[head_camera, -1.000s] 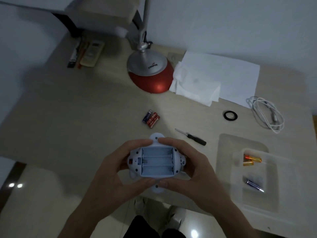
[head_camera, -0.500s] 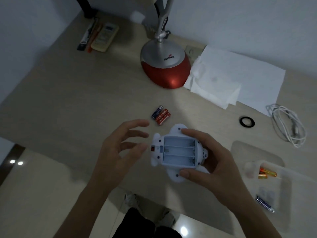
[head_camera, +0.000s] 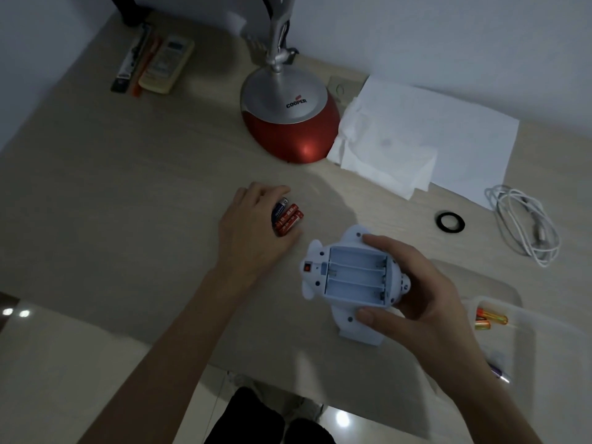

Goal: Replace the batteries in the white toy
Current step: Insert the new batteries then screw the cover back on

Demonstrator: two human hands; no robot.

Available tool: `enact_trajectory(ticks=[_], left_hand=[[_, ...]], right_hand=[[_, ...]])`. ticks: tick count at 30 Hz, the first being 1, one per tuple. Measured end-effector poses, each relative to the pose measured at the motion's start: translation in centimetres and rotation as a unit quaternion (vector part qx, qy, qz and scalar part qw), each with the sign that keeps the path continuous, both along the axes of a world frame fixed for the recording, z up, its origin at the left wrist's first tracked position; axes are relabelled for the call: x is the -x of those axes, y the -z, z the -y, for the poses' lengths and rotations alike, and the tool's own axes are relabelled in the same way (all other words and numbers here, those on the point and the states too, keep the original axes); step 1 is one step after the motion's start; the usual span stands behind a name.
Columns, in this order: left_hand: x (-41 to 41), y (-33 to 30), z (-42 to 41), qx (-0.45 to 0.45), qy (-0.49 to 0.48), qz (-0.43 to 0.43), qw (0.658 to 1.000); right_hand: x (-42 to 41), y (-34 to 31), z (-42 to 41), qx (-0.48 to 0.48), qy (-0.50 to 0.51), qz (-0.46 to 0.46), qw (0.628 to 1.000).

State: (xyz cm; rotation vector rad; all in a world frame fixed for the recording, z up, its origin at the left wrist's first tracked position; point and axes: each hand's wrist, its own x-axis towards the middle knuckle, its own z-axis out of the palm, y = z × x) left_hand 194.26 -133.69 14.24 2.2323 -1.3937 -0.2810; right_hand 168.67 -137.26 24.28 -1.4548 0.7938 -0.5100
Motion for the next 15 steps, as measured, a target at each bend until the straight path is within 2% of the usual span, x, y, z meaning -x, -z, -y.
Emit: enact_trajectory(ticks=[10,15], left_hand=[[0.29,-0.01,-0.04,0.011,0.016,-0.005,1.0],[-0.19,-0.57,-0.13,-0.001,0.019,-0.056,0.998]], right_hand=[[-0.23,0.02,-0.01,-0.003,0.011,0.007,1.0],[-0.34,0.09,0.0,-0.004,0.01,0.005,1.0]])
